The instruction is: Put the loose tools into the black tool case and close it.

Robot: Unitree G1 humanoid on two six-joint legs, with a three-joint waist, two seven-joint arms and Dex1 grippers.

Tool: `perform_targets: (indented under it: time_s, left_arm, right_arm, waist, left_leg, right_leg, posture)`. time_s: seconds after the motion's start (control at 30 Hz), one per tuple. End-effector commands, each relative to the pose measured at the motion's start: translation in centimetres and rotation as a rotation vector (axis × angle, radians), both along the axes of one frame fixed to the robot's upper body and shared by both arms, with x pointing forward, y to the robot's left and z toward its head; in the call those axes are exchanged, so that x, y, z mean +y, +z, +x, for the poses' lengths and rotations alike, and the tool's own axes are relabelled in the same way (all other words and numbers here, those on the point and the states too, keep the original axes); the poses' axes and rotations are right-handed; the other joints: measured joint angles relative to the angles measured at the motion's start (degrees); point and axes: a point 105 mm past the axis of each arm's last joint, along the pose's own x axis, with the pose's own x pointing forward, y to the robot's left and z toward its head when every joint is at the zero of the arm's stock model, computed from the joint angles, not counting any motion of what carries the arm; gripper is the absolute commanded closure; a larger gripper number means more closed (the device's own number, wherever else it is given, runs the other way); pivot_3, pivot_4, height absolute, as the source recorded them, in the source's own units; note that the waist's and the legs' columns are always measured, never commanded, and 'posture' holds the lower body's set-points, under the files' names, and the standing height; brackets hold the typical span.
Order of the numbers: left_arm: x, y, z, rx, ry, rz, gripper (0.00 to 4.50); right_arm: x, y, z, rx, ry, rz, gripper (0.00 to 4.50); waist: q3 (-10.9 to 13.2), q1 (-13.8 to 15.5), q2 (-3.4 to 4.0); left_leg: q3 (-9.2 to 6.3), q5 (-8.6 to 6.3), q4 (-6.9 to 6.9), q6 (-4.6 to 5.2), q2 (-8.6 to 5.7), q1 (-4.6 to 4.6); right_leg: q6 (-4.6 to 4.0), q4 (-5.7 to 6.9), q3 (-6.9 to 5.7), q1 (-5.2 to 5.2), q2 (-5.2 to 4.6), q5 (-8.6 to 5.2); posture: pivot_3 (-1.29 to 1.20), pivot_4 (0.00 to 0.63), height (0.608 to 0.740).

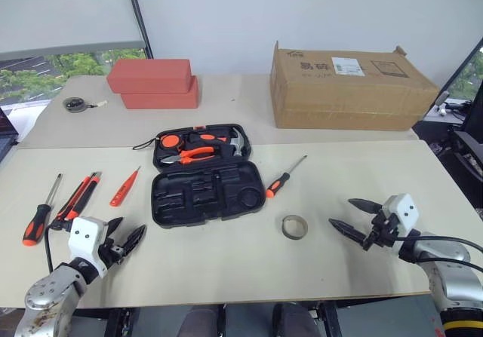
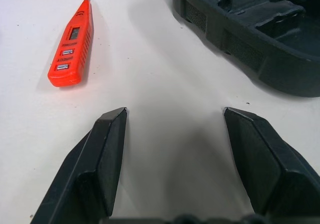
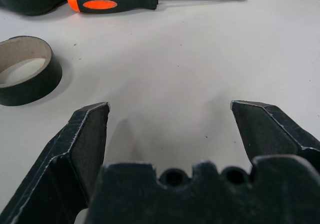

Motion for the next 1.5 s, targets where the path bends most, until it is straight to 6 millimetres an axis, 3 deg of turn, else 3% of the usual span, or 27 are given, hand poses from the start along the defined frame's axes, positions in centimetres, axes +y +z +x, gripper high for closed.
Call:
perform_targets:
  time_s: [0.03,0.33,0.47,0.6,0.73,0.87,1.1,1.3,1.43,1.5]
  left_arm:
    - [0.8,0.5,-0.2,-0.008,0.03,0.016,1.2]
    - [2.9,1.6,-0.1,-0.058,0.126,0.029,1.2]
    - [6.0,4.1,0.1,-0.152,0.248,0.003,1.2]
    - [10.2,7.7,-0.4,-0.269,0.4,-0.043,1.2]
    - [14.6,8.7,-1.2,-0.273,0.551,-0.051,1.2]
    - [17.3,6.8,-1.6,-0.132,0.641,0.042,1.2]
    - [18.1,3.1,-0.7,0.033,0.656,0.036,1.2]
    - [19.3,2.0,-1.4,0.092,0.687,-0.005,1.2]
    - [19.3,1.4,-1.7,0.123,0.668,-0.022,2.03]
    - [19.1,1.1,-1.8,0.137,0.637,-0.013,2.77]
  right_arm:
    - [0.3,1.4,0.5,-0.06,0.023,0.023,0.04]
    - [1.2,2.0,1.1,-0.086,0.086,0.002,0.04]
    - [3.2,3.8,1.1,-0.125,0.169,0.039,0.04]
    - [7.2,7.6,0.5,-0.166,0.344,0.184,0.04]
    - [10.5,10.4,-0.1,-0.213,0.486,0.213,0.04]
    - [12.5,12.6,-0.4,-0.266,0.572,0.251,0.04]
    - [13.9,14.3,-0.8,-0.313,0.648,0.225,0.04]
    - [14.0,14.6,-1.1,-0.317,0.649,0.225,0.04]
    - [13.9,14.7,-1.0,-0.316,0.645,0.225,0.0]
    - [13.9,14.7,-0.9,-0.316,0.643,0.226,0.0]
  waist:
    - [0.0,0.0,0.0]
    - [0.0,-0.3,-0.03]
    - [0.1,-0.4,-0.14]
    - [0.2,-0.6,-0.32]
    - [0.2,-0.5,-0.35]
    - [0.2,-0.4,-0.42]
    - [0.2,0.5,-0.63]
    - [0.1,0.4,-0.44]
    - [0.0,0.3,-0.3]
    - [0.0,0.2,-0.28]
  left_leg:
    - [0.0,0.0,0.0,0.0,0.0,0.0]
    - [-0.01,0.0,0.0,0.0,0.0,0.0]
    - [-0.01,0.0,0.0,0.0,0.02,-0.02]
    - [-0.02,0.01,0.0,0.0,0.08,-0.03]
    - [-0.02,0.01,0.0,-0.01,0.16,0.01]
    - [0.0,-0.03,0.0,-0.04,0.1,-0.02]
    - [0.01,-0.07,0.0,-0.08,0.09,-0.09]
    - [0.08,-0.03,-0.06,-0.21,0.17,-0.08]
    - [0.31,0.05,-0.09,-0.33,0.44,-0.07]
    - [0.59,0.09,-0.09,-0.39,0.73,-0.06]
  right_leg:
    - [0.0,0.0,0.0,0.0,0.0,0.0]
    - [-0.01,0.0,0.0,-0.01,0.0,0.01]
    - [0.0,0.01,-0.02,-0.01,0.01,0.02]
    - [0.0,0.05,-0.03,0.01,0.01,0.04]
    - [-0.02,0.03,-0.14,-0.11,0.02,0.11]
    - [-0.01,-0.04,-0.16,-0.13,-0.01,0.11]
    - [-0.23,-0.03,-0.2,-0.25,-0.07,0.25]
    - [-0.32,0.12,-0.18,-0.44,-0.07,0.34]
    - [-0.32,0.18,-0.33,-0.62,-0.03,0.37]
    - [-0.44,0.17,-0.51,-0.75,-0.02,0.55]
  posture:
    - [0.0,0.15,0.713]
    - [0.0,0.15,0.713]
    - [0.0,0.15,0.713]
    - [0.0,0.15,0.713]
    - [0.0,0.15,0.713]
    - [0.0,0.15,0.713]
    - [0.0,0.15,0.713]
    - [0.0,0.15,0.713]
    - [0.0,0.15,0.713]
    - [0.0,0.15,0.713]
